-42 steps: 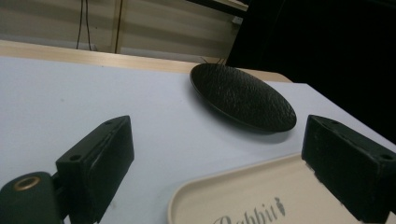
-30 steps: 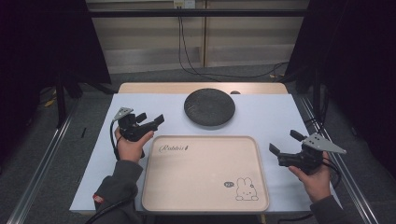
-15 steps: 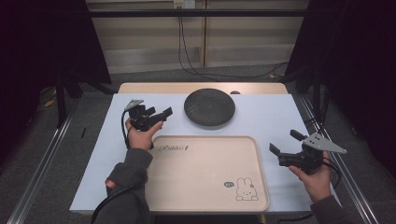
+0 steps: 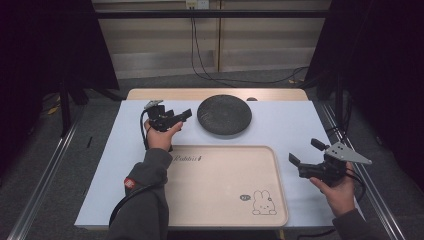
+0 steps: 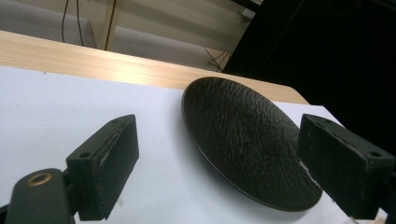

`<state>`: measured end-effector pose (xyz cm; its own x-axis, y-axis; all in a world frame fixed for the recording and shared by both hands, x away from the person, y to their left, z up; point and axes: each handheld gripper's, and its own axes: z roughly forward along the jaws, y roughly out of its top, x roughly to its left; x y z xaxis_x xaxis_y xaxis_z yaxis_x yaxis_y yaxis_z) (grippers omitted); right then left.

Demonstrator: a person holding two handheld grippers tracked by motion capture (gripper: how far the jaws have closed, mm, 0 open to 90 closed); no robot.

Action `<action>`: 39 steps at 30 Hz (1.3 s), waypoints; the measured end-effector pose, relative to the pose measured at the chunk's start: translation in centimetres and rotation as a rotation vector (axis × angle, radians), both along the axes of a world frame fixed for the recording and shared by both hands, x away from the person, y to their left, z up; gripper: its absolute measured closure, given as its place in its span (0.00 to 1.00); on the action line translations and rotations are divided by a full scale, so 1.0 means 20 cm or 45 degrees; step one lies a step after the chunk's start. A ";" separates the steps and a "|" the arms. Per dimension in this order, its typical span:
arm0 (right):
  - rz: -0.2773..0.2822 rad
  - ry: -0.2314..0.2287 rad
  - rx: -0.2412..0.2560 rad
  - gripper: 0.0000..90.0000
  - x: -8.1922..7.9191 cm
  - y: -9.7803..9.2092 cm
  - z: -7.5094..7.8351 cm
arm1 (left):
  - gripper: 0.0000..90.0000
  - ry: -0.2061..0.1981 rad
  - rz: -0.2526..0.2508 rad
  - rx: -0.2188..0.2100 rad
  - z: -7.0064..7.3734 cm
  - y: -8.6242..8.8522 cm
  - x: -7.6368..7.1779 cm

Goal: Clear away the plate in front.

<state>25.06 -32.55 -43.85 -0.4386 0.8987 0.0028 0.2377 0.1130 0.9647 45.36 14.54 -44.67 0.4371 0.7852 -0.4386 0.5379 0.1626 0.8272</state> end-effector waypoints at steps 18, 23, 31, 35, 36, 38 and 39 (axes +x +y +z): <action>0.003 -0.001 0.005 0.03 0.00 0.00 0.00 | 0.15 0.098 0.015 -0.036 -0.09 -0.12 0.16; 0.007 0.004 0.009 0.04 0.00 0.00 0.00 | 0.16 0.111 0.027 -0.020 -0.11 -0.15 0.19; -0.006 0.002 0.032 0.04 0.00 0.00 0.01 | 0.23 0.166 0.066 -0.028 -0.14 -0.17 0.25; -0.003 0.008 0.026 0.04 0.00 0.00 0.01 | 0.26 0.201 0.094 -0.034 -0.15 -0.18 0.27; -0.003 0.008 0.026 0.04 0.00 0.00 0.01 | 0.28 0.201 0.094 -0.034 -0.15 -0.18 0.27; -0.008 0.000 0.031 0.04 0.00 -0.01 0.01 | 0.31 0.219 0.106 -0.025 -0.15 -0.18 0.28; -0.006 0.002 0.033 0.04 0.00 -0.01 0.01 | 0.31 0.247 0.118 -0.014 -0.16 -0.18 0.29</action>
<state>25.15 -32.67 -43.69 -0.4347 0.9002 0.0269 0.2395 0.0868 0.9670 51.19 10.95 -47.85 0.2696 0.8131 -0.5160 0.6691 0.2272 0.7076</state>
